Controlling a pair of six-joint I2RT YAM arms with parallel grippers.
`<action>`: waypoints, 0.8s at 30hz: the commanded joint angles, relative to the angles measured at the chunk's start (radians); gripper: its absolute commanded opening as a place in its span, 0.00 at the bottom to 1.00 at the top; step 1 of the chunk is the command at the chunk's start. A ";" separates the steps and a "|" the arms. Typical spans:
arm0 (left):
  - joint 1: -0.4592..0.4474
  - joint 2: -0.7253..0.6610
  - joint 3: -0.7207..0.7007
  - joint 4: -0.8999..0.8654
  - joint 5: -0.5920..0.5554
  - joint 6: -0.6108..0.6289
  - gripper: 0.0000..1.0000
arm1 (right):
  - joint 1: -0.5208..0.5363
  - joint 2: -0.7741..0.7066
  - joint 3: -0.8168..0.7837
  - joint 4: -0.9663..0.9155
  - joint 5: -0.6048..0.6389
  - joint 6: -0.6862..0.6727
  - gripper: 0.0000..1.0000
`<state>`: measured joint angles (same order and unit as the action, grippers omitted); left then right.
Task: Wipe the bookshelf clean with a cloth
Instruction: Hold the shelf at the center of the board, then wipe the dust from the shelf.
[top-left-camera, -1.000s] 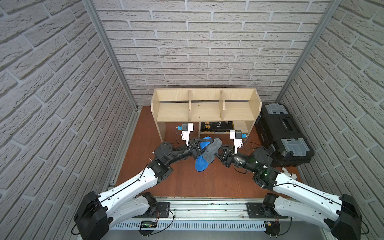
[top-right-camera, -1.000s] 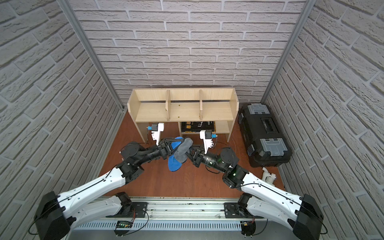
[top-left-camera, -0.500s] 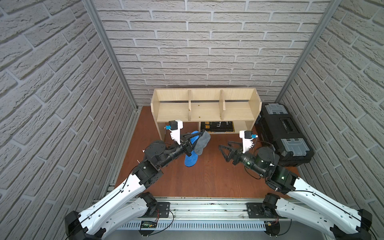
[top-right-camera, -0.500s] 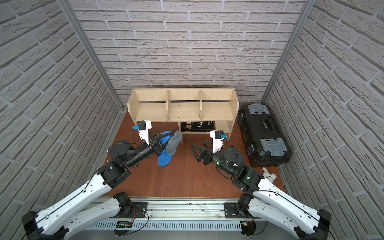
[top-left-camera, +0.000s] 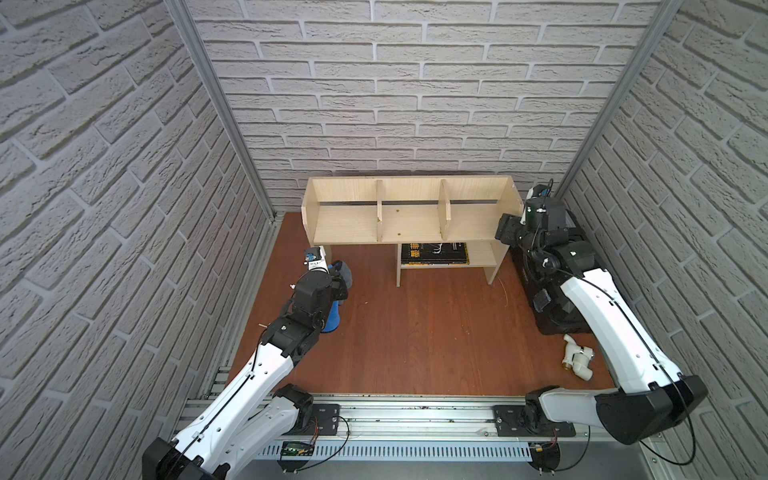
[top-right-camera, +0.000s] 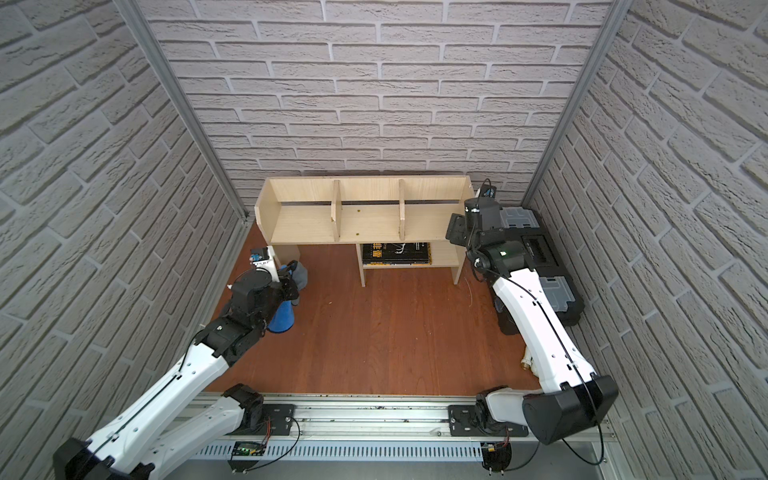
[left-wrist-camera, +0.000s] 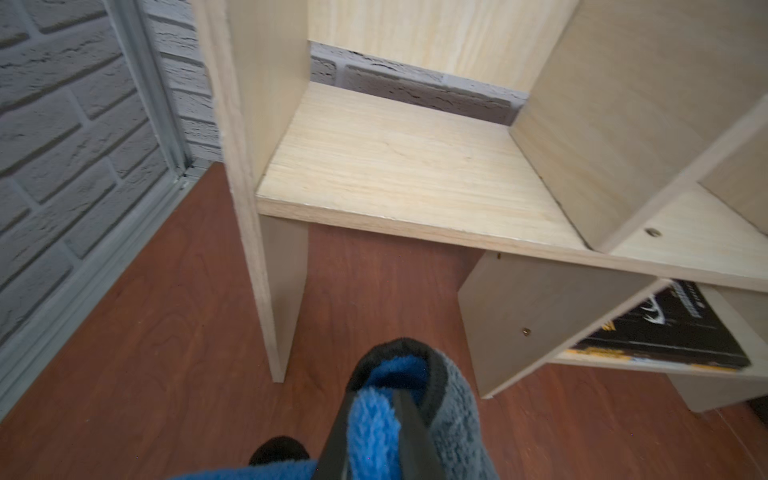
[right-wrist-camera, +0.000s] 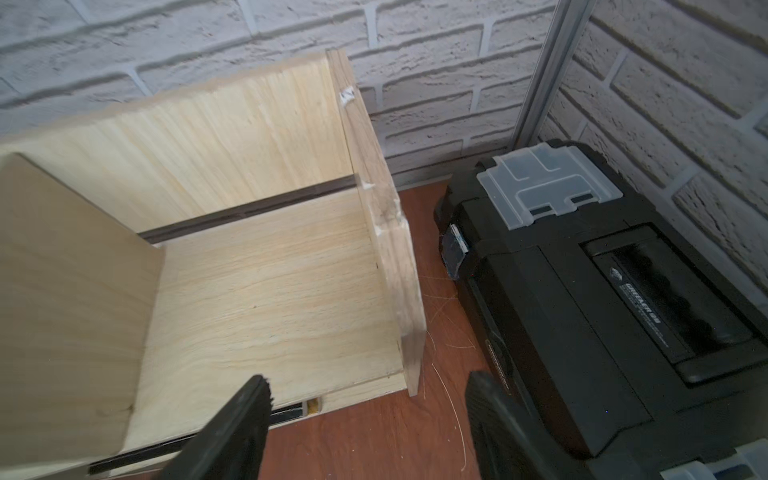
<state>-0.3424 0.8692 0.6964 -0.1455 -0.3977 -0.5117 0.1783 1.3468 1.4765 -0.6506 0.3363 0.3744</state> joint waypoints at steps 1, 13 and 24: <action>0.062 0.049 0.045 0.092 -0.086 0.035 0.00 | -0.034 0.006 0.021 0.008 -0.084 -0.037 0.72; 0.311 0.117 -0.057 0.555 0.187 -0.186 0.00 | -0.061 -0.015 -0.055 0.087 -0.193 -0.080 0.43; 0.330 0.307 -0.216 0.777 0.238 -0.320 0.00 | -0.116 -0.006 -0.096 0.118 -0.309 -0.095 0.03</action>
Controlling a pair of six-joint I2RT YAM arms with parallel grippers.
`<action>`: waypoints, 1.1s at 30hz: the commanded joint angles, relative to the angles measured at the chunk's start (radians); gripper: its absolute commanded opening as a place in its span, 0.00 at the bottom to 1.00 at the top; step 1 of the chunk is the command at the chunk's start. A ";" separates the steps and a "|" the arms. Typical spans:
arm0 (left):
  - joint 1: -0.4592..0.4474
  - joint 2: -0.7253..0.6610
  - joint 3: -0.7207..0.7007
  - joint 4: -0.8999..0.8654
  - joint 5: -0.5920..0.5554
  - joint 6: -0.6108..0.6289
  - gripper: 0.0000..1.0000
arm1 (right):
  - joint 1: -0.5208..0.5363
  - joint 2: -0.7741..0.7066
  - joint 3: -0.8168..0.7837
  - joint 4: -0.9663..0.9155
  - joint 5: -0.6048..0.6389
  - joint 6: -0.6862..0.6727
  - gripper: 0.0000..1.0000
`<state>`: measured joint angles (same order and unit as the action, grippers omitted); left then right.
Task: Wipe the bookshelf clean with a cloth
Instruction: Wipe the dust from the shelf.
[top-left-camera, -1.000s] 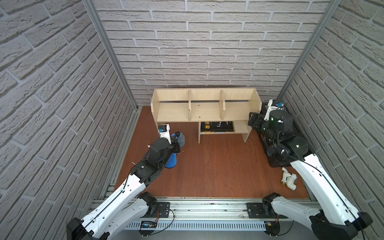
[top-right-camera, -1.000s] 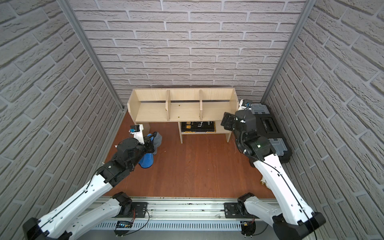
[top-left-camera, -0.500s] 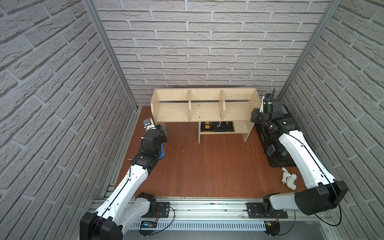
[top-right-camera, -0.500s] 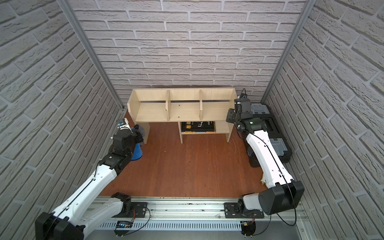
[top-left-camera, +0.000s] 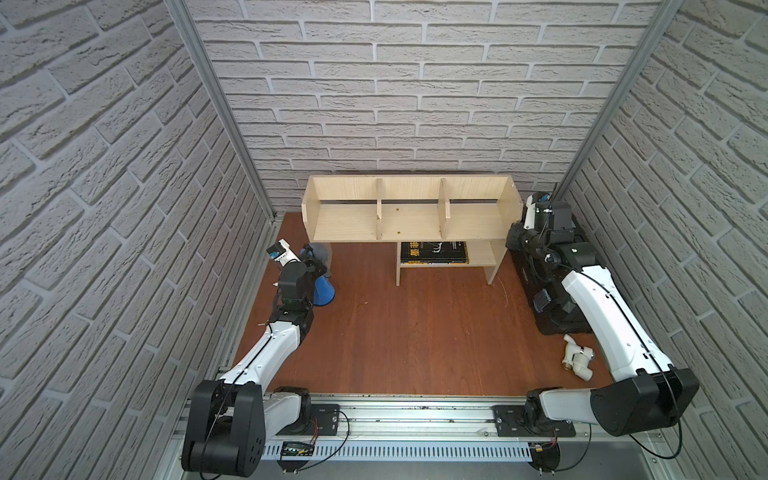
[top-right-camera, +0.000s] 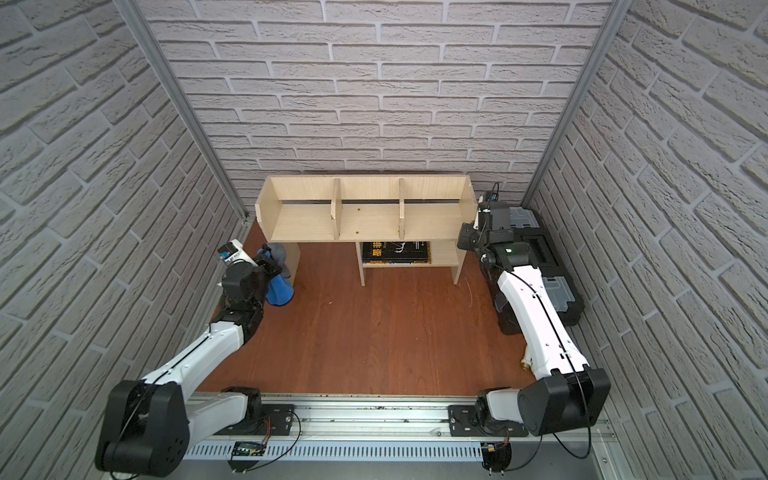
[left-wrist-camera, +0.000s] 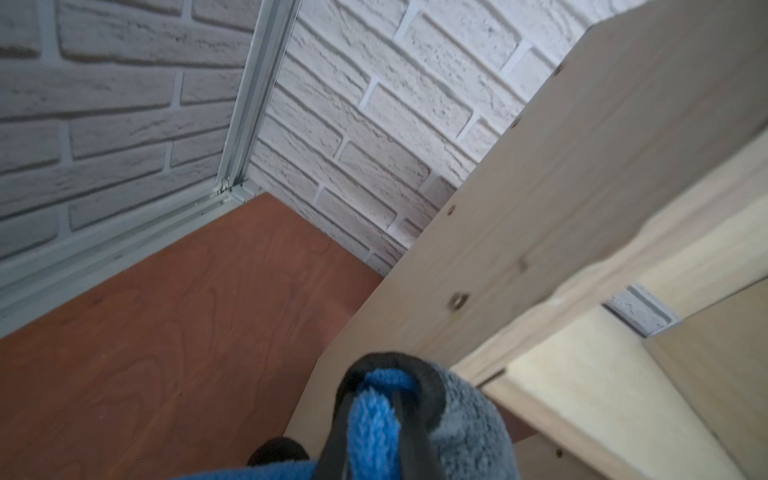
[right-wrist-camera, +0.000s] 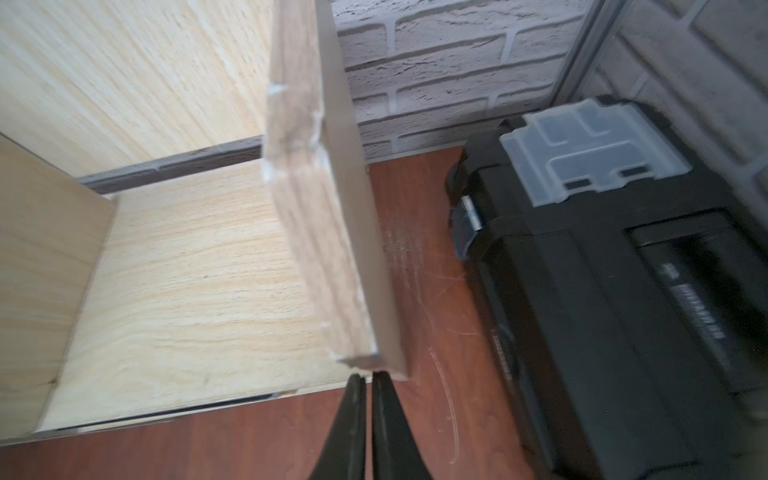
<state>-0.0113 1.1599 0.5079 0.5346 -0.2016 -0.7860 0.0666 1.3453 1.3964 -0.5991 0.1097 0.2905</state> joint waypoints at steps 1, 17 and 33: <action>-0.002 0.017 -0.042 0.103 0.048 -0.049 0.00 | -0.007 -0.004 -0.018 0.069 -0.090 -0.011 0.03; -0.131 -0.017 0.038 0.129 0.101 0.069 0.00 | -0.010 0.028 0.029 0.052 -0.154 0.007 0.03; -0.042 -0.013 -0.094 0.142 0.096 -0.083 0.00 | -0.010 0.020 0.017 0.058 -0.179 0.004 0.03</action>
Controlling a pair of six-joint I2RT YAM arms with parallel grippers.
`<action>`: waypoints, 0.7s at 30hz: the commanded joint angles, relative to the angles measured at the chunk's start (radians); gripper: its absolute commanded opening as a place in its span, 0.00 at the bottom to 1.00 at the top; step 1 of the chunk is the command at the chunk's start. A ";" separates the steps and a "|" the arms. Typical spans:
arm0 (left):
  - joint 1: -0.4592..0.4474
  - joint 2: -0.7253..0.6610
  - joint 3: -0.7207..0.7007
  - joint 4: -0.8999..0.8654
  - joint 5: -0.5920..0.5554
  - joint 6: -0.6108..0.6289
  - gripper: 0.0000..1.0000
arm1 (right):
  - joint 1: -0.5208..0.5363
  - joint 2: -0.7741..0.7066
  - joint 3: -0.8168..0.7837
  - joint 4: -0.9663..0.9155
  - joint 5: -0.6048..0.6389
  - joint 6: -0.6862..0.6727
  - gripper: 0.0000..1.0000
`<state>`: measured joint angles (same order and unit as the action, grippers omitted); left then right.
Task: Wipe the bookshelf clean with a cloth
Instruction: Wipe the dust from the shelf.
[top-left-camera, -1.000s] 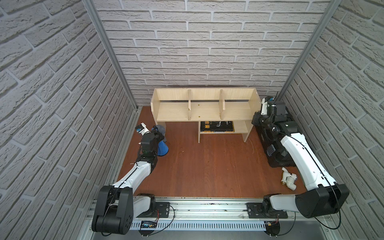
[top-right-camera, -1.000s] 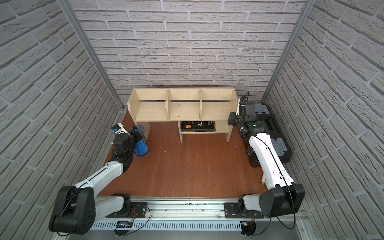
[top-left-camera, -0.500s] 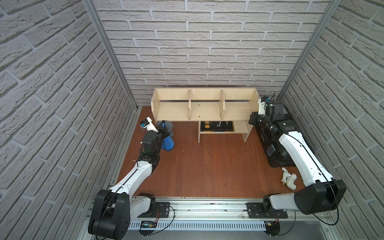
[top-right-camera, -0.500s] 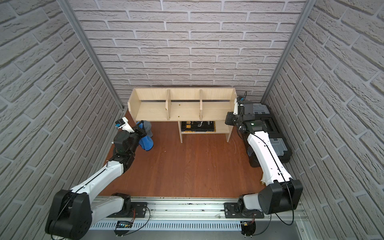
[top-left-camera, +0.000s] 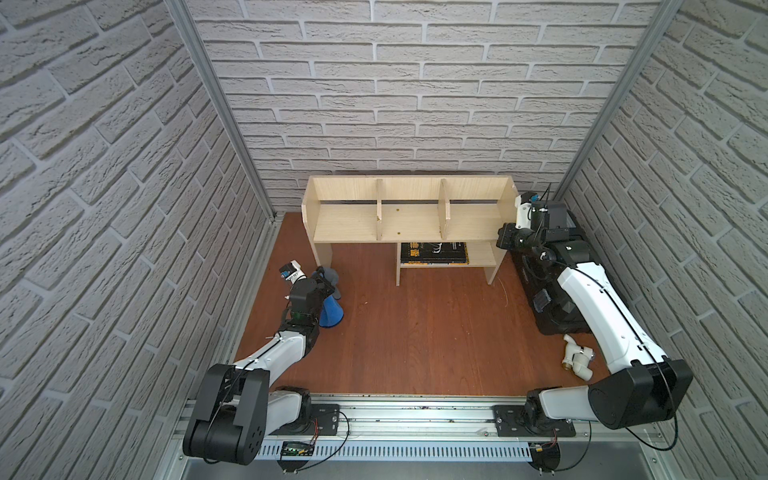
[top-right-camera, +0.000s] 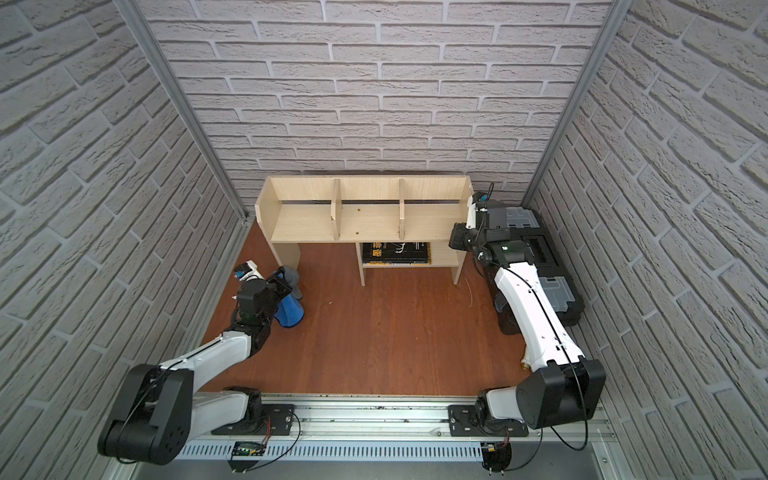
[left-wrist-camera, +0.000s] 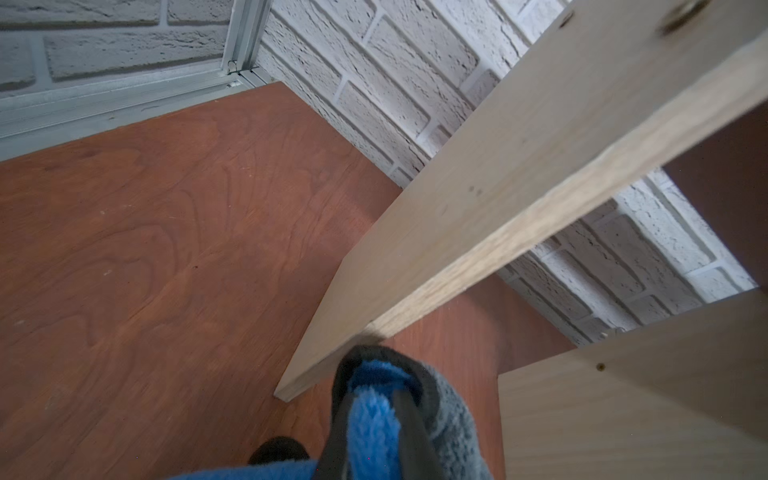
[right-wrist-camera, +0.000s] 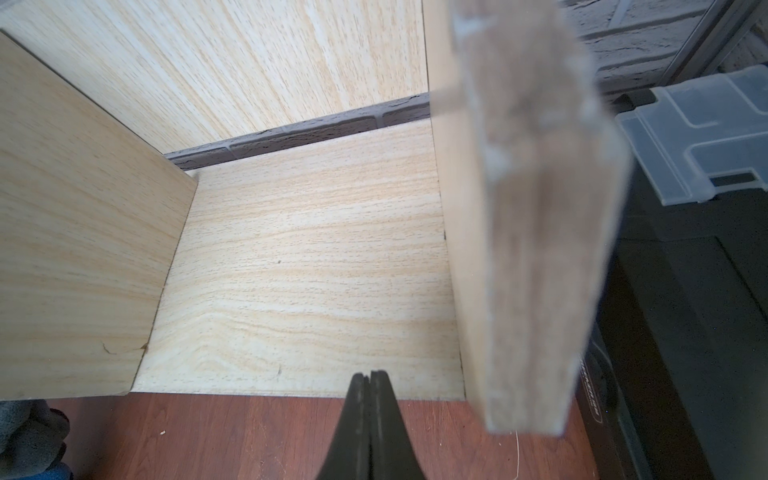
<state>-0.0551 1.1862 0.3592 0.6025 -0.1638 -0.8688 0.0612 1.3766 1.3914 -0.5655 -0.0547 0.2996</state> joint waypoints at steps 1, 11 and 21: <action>-0.004 -0.040 0.076 0.079 0.083 0.003 0.00 | -0.005 -0.011 0.024 0.023 -0.018 -0.005 0.03; -0.239 0.236 0.254 0.324 0.250 0.033 0.00 | -0.005 -0.018 0.026 0.013 -0.028 0.008 0.03; -0.410 0.515 0.369 0.553 0.367 0.079 0.00 | -0.005 -0.012 0.024 0.017 -0.046 0.015 0.03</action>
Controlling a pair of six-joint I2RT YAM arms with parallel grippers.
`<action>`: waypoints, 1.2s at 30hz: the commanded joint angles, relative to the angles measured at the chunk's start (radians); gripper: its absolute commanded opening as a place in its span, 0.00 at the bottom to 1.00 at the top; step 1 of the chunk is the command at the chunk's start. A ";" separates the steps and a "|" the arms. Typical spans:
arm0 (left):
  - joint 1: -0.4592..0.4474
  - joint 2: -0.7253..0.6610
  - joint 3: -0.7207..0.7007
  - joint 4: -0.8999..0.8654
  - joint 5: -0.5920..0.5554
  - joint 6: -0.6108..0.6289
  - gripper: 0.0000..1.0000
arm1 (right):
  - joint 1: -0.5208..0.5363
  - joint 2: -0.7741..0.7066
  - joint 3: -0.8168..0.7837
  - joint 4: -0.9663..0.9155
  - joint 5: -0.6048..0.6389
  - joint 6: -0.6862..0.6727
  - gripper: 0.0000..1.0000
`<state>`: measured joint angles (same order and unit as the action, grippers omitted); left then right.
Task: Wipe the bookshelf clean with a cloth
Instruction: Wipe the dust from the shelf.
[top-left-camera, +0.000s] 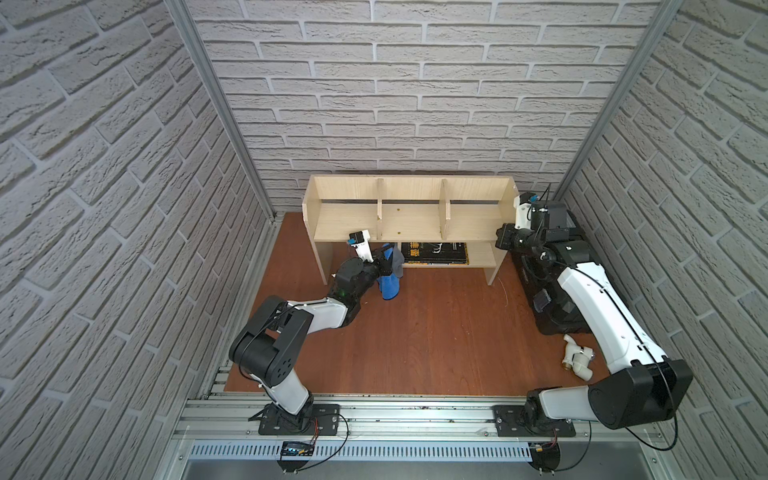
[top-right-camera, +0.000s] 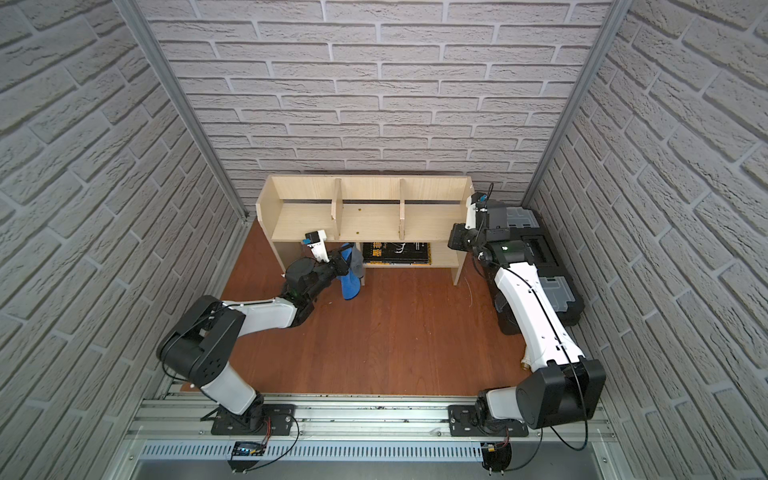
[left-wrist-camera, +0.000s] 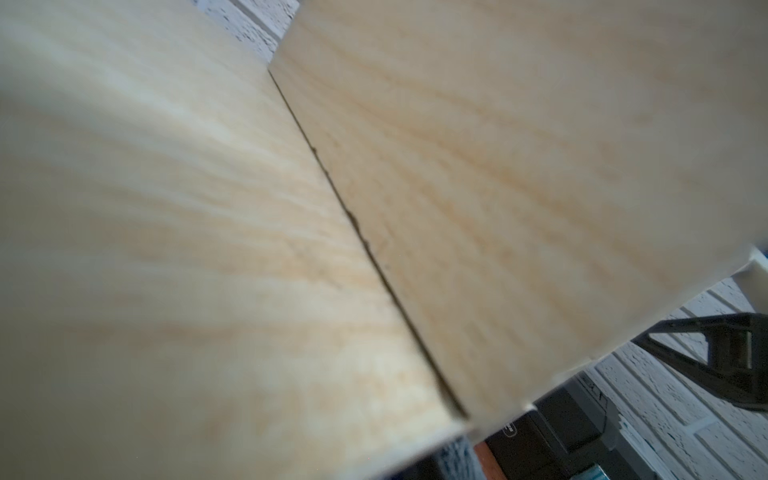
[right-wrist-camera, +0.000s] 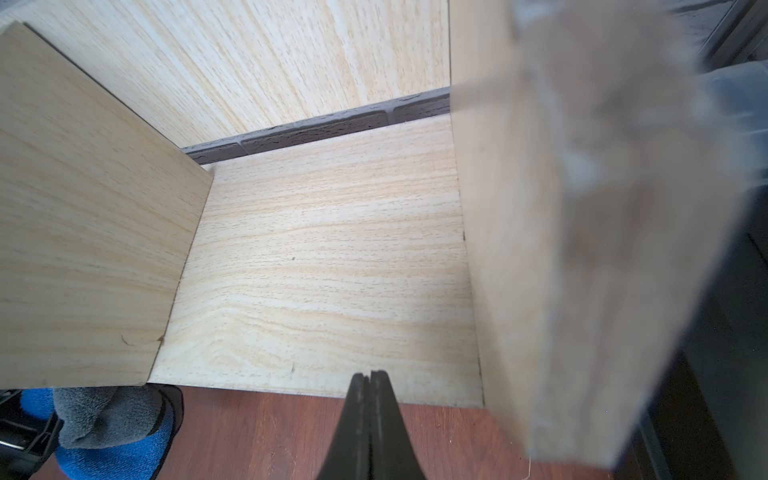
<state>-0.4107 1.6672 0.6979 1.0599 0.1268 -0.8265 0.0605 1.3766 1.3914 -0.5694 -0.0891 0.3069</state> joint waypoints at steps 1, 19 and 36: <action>-0.065 0.043 0.032 0.084 0.071 0.050 0.00 | -0.004 -0.010 0.026 0.021 -0.014 0.010 0.03; -0.148 0.022 -0.194 0.037 -0.210 0.112 0.00 | -0.002 0.026 -0.010 0.036 -0.075 0.016 0.03; -0.198 -0.278 -0.080 -0.229 -0.170 0.315 0.00 | -0.004 -0.005 0.211 -0.104 0.301 -0.126 0.80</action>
<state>-0.6060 1.4014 0.6266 0.8532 -0.0463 -0.5556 0.0635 1.3678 1.5570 -0.6632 0.0864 0.2344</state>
